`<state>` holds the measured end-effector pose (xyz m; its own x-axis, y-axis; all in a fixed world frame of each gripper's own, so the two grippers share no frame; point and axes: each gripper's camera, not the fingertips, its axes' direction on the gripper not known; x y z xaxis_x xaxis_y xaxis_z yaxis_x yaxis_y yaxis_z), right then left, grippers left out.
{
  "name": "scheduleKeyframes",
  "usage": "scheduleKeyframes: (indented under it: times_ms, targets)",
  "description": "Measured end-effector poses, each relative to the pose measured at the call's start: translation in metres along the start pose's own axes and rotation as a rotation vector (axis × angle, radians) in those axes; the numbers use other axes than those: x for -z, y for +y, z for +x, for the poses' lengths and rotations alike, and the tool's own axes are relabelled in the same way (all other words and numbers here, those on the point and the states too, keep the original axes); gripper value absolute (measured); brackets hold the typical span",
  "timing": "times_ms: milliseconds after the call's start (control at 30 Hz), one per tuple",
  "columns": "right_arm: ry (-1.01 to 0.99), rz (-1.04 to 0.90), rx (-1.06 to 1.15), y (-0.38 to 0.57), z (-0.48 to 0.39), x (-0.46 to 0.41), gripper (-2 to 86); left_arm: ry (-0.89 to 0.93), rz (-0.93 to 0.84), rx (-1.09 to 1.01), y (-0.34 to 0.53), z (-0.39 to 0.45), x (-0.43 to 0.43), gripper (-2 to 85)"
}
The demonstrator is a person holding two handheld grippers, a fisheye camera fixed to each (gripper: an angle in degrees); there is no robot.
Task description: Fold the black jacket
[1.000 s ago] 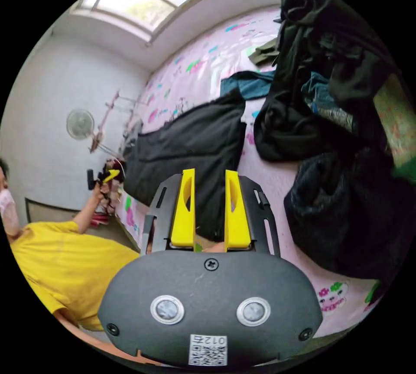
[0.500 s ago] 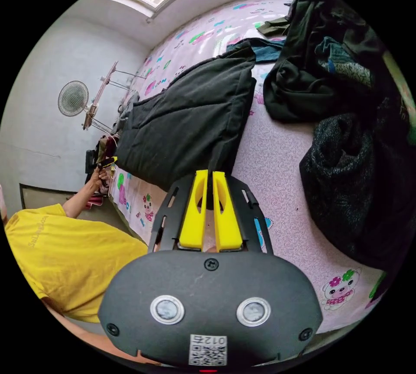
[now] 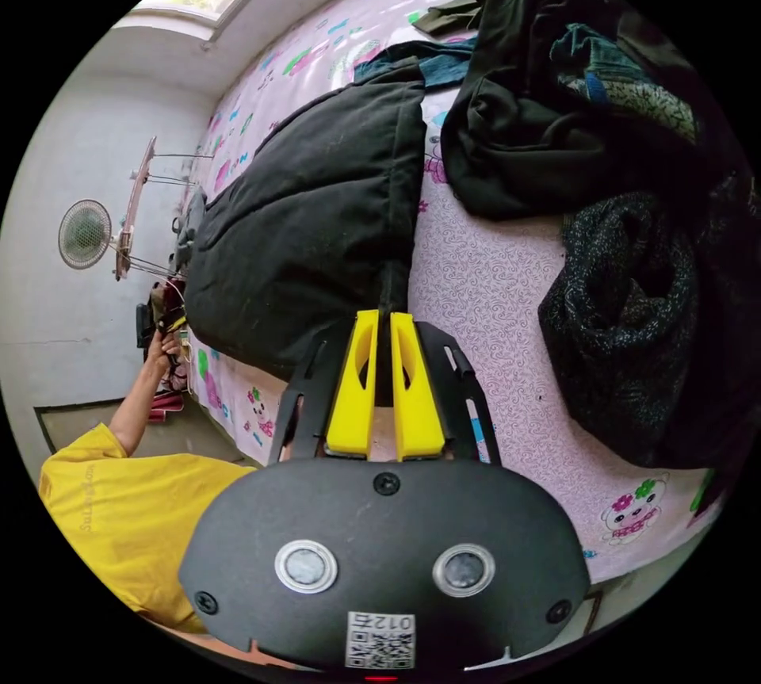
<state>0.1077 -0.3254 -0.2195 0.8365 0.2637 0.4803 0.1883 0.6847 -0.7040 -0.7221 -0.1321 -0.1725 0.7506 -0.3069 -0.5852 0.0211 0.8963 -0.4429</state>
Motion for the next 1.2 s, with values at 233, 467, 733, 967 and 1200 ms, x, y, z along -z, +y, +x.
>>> scheduleKeyframes:
  times_ms: [233,467,733,967,1200]
  targets:
    - [0.286,0.210,0.061,0.021,-0.045,0.009,1.3,-0.211,0.150,-0.141,0.032,0.059,0.023,0.9]
    - [0.468,0.119,0.693,-0.002,-0.212,-0.116,0.0,-0.295,-0.060,-0.679,0.038,0.227,-0.094,0.2]
    - [0.523,0.022,0.667,-0.082,-0.228,-0.212,0.0,-0.420,-0.126,-0.663,-0.011,0.259,-0.181,-0.2]
    - [0.268,0.053,0.505,-0.117,-0.192,-0.222,0.1,-0.355,-0.140,-0.575,-0.051,0.244,-0.201,-0.2]
    - [0.381,0.108,0.746,-0.113,-0.233,-0.274,0.0,-0.354,-0.162,-0.585,-0.059,0.235,-0.209,-0.2]
